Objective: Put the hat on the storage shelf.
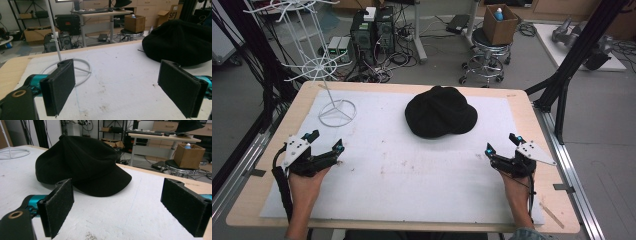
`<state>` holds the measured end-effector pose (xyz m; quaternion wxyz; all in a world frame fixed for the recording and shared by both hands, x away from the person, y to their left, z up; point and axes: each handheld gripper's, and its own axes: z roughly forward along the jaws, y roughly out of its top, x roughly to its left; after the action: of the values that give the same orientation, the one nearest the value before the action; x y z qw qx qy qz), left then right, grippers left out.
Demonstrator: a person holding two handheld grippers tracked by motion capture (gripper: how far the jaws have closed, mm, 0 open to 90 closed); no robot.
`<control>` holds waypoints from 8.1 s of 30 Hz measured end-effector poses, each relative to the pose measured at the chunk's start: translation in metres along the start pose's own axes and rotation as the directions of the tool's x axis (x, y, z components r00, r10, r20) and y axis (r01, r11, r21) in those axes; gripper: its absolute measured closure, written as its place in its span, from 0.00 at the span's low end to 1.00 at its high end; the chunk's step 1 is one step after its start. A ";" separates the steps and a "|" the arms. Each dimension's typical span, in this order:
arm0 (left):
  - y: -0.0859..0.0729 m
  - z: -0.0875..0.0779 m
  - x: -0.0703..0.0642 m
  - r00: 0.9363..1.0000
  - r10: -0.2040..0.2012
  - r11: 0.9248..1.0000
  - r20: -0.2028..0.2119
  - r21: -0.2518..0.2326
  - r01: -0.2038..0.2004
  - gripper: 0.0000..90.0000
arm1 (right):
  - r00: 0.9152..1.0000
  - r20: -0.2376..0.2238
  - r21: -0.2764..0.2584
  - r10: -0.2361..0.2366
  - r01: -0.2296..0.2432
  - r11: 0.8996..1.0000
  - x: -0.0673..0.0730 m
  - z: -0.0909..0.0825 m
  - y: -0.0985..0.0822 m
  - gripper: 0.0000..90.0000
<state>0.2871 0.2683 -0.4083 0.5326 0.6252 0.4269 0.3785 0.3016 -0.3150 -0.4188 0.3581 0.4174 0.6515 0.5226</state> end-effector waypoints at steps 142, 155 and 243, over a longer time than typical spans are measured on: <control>-0.006 0.014 0.008 0.998 -0.054 0.999 0.030 0.000 0.054 0.17 | 0.985 -0.163 -0.054 0.055 -0.065 0.996 0.043 0.155 0.114 0.92; -0.006 0.014 0.008 0.998 -0.056 0.998 0.031 0.000 0.056 0.17 | 0.968 -0.250 -0.184 0.016 -0.063 0.981 0.061 0.143 0.168 0.92; -0.007 0.005 0.017 0.995 -0.094 0.995 0.026 -0.021 0.095 0.17 | 0.888 -0.455 -0.526 -0.068 -0.206 0.825 0.147 0.177 0.367 0.92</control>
<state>0.2970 0.2825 -0.4155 0.5620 0.6029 0.4452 0.3500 0.4659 -0.0738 -0.0987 0.2824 0.1837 0.5184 0.7860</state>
